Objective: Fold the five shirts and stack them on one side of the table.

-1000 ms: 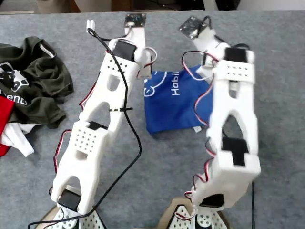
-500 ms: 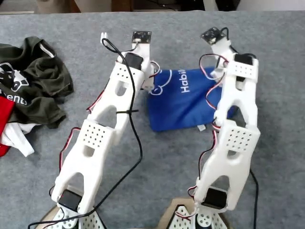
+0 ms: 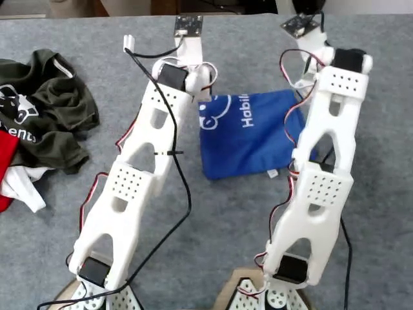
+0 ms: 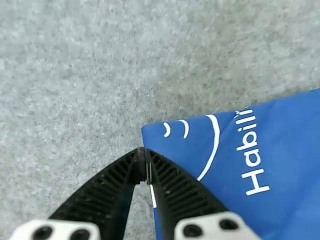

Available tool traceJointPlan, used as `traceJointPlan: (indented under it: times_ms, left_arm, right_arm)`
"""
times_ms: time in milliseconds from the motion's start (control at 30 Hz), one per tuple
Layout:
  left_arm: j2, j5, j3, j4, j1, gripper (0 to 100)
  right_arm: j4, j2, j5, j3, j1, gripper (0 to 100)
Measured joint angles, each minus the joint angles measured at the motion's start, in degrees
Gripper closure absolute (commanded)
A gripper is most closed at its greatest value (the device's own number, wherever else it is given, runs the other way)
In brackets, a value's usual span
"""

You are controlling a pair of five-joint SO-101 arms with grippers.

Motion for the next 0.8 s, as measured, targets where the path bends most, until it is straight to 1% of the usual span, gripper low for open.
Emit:
traceJointPlan:
  times_ms: [67,200,300,400,500,633,767,800]
  left_arm:
    - [0.0,0.2,1.2,-1.5,0.5,98]
    - [0.3,0.1,5.6,-6.4,2.0,98]
    - [0.3,0.0,9.1,-10.3,2.1,98]
    - [1.8,0.0,13.2,-13.9,1.6,98]
    - [3.3,0.2,14.4,-15.1,1.2,98]
    - [4.7,0.0,14.5,-15.6,1.0,98]
    - [4.7,0.0,14.5,-15.6,1.0,98]
    - [4.7,0.0,14.5,-15.6,1.0,98]
  right_arm:
    - [3.6,0.0,-0.5,-3.0,0.0,98.4]
    - [10.4,0.0,-4.0,-5.7,0.0,89.7]
    - [11.4,-0.4,-6.6,-5.4,0.5,86.6]
    - [11.5,-3.5,-8.3,-1.7,1.4,86.4]
    - [11.5,-9.6,-9.8,6.3,1.4,86.4]
    - [11.1,-19.1,-10.4,21.0,1.4,86.4]
    - [5.6,-27.5,-10.5,38.1,1.4,86.0]
    - [4.0,-29.4,-10.5,42.5,1.4,84.5]
